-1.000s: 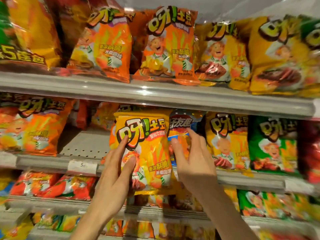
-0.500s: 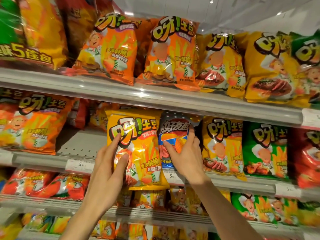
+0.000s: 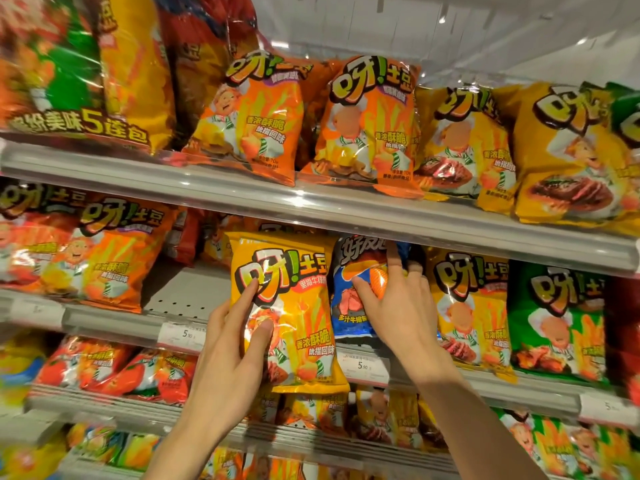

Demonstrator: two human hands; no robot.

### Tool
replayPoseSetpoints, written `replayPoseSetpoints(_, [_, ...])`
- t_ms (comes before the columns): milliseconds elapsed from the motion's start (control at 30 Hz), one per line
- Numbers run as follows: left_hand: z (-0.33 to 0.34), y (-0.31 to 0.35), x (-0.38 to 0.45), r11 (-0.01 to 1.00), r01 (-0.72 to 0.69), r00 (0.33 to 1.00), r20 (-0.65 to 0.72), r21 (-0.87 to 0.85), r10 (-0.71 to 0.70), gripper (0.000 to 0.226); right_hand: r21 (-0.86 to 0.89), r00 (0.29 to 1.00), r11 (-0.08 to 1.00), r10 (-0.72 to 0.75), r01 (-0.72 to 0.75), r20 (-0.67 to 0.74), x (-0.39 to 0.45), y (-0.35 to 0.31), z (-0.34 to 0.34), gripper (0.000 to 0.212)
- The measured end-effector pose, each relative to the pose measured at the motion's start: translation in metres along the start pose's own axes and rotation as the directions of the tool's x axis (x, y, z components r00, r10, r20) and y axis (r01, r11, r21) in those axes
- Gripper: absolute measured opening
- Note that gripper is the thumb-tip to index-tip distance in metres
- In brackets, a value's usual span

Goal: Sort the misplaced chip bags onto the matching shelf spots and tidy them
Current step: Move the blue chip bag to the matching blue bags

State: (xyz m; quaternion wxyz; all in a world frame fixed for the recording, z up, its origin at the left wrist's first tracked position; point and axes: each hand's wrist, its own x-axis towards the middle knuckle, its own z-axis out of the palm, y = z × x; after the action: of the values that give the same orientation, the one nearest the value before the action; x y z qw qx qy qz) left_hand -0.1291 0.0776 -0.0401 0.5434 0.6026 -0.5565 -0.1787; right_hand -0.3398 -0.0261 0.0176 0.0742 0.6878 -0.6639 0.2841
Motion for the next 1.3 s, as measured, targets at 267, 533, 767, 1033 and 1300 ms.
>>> replayPoseSetpoints(267, [-0.005, 0.007, -0.003, 1.0, -0.006, 1.0, 0.003, -0.015, 0.006, 0.055, 0.134, 0.997, 0.99, -0.045, 0.036, 0.067, -0.021, 0.024, -0.029, 0.085])
replayPoseSetpoints(533, [0.007, 0.016, 0.004, 0.994, -0.111, 0.991, 0.074, 0.015, 0.109, 0.053, 0.3, 0.998, 0.952, 0.056, -0.056, 0.009, -0.061, 0.065, -0.052, 0.087])
replayPoseSetpoints(767, [0.061, 0.032, 0.037, 0.977, -0.211, 0.97, 0.123, 0.02, 0.207, 0.056, 0.444, 0.986, 0.885, 0.165, -0.143, -0.012, -0.078, 0.098, -0.068, 0.087])
replayPoseSetpoints(1033, [0.119, 0.045, 0.059, 0.972, -0.232, 0.954, 0.208, 0.048, 0.217, 0.057, 0.546, 0.975, 0.818, 0.222, -0.181, -0.008, -0.086, 0.13, -0.068, 0.088])
replayPoseSetpoints(1300, [0.141, 0.037, 0.064, 0.963, -0.197, 0.97, 0.176, 0.185, 0.165, 0.053, 0.576, 0.984, 0.802, 0.176, -0.158, 0.026, -0.084, 0.133, -0.074, 0.086])
